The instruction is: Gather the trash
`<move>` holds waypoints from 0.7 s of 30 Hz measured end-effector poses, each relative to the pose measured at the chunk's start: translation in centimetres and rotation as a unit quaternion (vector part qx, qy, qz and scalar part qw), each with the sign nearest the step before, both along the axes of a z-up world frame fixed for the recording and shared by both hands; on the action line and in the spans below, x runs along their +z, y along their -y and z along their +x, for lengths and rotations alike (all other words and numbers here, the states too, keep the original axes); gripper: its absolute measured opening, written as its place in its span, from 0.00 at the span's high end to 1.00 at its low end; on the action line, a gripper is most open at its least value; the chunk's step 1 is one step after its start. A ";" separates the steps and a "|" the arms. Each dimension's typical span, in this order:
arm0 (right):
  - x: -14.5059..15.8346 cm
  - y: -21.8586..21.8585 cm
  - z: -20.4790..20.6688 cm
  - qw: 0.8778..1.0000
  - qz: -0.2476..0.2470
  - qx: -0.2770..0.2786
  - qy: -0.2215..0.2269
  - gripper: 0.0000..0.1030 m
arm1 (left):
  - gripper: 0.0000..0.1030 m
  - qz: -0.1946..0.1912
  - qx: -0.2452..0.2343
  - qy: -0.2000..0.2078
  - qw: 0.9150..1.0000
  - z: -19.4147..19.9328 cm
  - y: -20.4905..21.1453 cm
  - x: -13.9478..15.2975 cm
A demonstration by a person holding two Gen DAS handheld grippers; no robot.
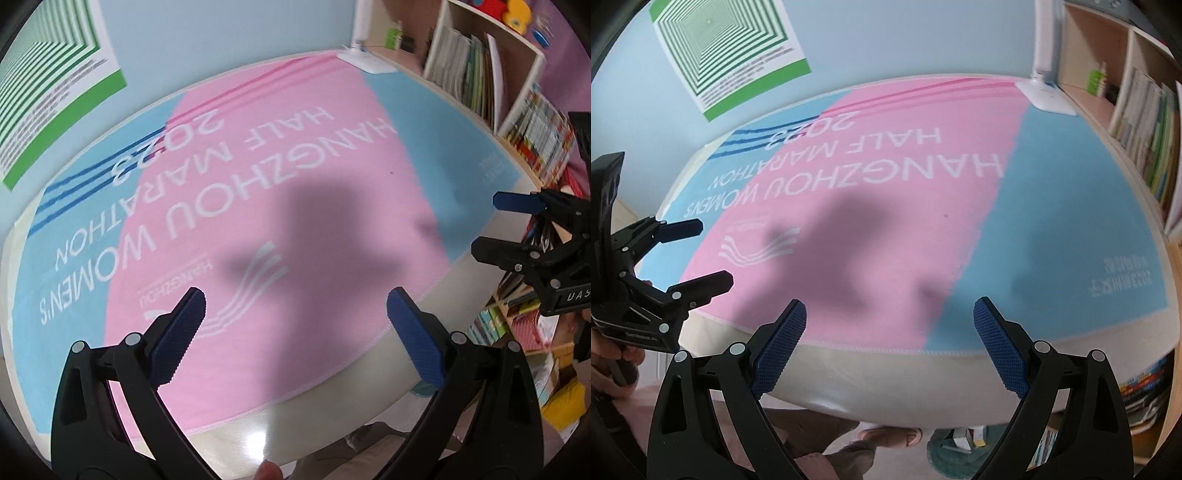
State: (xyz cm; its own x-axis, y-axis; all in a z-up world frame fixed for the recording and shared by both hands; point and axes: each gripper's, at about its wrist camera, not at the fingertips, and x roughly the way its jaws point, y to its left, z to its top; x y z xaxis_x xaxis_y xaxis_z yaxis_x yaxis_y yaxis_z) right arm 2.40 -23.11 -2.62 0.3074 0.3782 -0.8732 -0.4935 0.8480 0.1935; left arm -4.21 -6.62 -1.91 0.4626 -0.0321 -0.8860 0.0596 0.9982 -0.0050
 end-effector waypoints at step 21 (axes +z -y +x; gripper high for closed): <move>-0.2 -6.6 0.3 0.996 0.000 0.089 0.002 0.11 | 0.07 -0.005 0.145 0.011 0.989 -2.8 -6.8 -0.1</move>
